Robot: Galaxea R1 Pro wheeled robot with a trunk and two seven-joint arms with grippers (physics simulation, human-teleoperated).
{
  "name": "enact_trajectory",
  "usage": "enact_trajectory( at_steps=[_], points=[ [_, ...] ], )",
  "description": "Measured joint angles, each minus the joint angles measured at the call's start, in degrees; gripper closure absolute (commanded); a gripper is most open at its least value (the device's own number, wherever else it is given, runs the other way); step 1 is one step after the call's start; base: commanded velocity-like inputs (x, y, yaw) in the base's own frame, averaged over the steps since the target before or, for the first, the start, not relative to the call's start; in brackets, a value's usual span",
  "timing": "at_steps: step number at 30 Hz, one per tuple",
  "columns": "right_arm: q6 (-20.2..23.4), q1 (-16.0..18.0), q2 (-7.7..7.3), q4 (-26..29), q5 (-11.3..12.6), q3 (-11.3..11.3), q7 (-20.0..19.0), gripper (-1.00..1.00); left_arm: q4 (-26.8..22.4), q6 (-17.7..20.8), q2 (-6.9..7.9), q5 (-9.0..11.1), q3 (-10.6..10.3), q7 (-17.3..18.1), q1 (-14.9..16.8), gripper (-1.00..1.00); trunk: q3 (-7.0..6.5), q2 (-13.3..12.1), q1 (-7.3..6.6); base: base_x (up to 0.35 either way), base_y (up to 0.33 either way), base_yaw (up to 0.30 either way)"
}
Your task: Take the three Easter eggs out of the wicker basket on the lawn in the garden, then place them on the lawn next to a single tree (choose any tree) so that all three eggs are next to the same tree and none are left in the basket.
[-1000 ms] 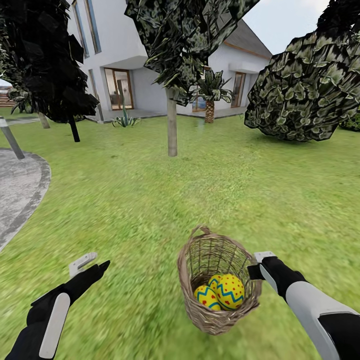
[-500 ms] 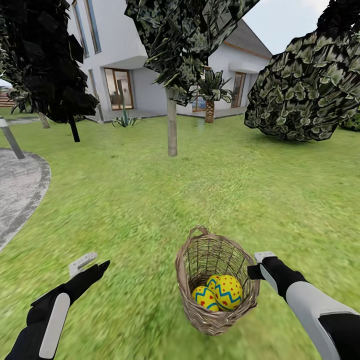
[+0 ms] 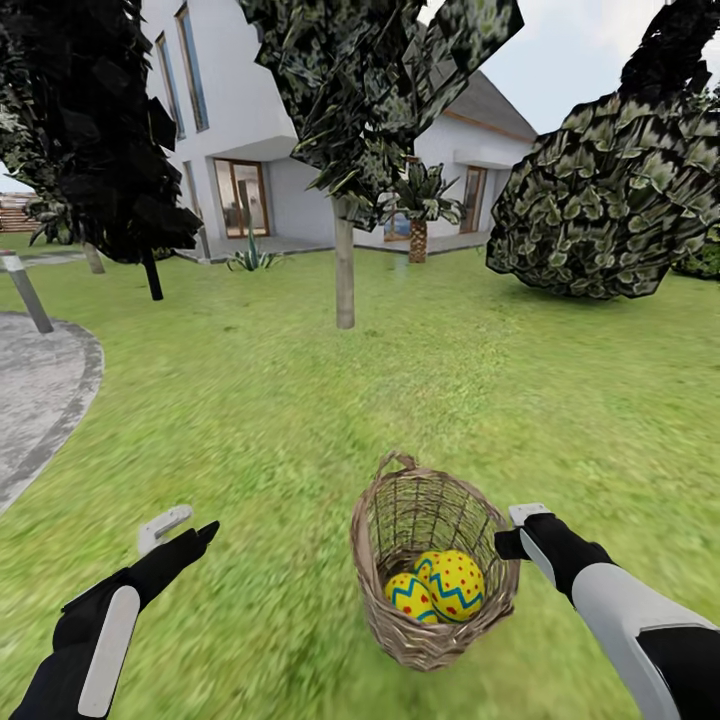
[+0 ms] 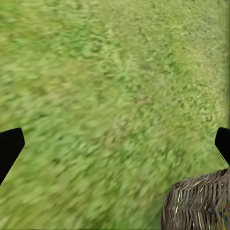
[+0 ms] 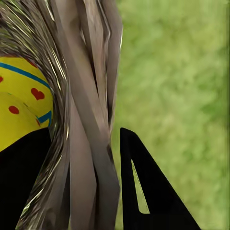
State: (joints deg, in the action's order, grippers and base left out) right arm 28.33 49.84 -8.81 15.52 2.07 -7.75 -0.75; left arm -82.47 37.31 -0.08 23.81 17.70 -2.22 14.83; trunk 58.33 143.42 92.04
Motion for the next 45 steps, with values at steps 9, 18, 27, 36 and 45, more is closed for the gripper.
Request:
enact_trajectory(
  at_steps=[9,18,27,36,45],
  points=[
    [0.12,0.02,-0.01,0.01,0.00,0.12,0.14,1.00,0.00,-0.01,-0.06,-0.13,-0.03,-0.01,0.01,-1.00,-2.00,-0.12,-0.24,0.330,0.000,0.000],
    [0.17,0.05,0.01,-0.02,-0.06,0.26,0.26,1.00,0.00,0.00,-0.08,-0.21,-0.08,-0.09,0.00,-1.00,-3.10,-0.21,-0.37,0.264,0.000,0.110],
    [0.30,0.00,0.00,-0.01,-0.03,0.18,0.25,1.00,0.09,-0.09,-0.15,-2.94,-0.19,-0.04,0.02,-1.00,-2.60,-0.21,-0.39,0.205,-0.045,0.075],
    [0.10,0.00,0.07,-0.01,0.02,-0.07,0.24,1.00,0.09,-0.10,-0.21,-3.11,-0.20,-0.01,0.03,-1.00,-2.60,-0.21,-0.39,0.324,-0.001,0.000],
    [0.13,0.01,0.12,-0.02,-0.05,-0.18,0.28,1.00,0.09,-0.11,-0.23,-3.11,-0.21,-0.01,0.00,-1.00,-2.60,-0.21,-0.39,0.329,0.000,0.000]
  ],
)
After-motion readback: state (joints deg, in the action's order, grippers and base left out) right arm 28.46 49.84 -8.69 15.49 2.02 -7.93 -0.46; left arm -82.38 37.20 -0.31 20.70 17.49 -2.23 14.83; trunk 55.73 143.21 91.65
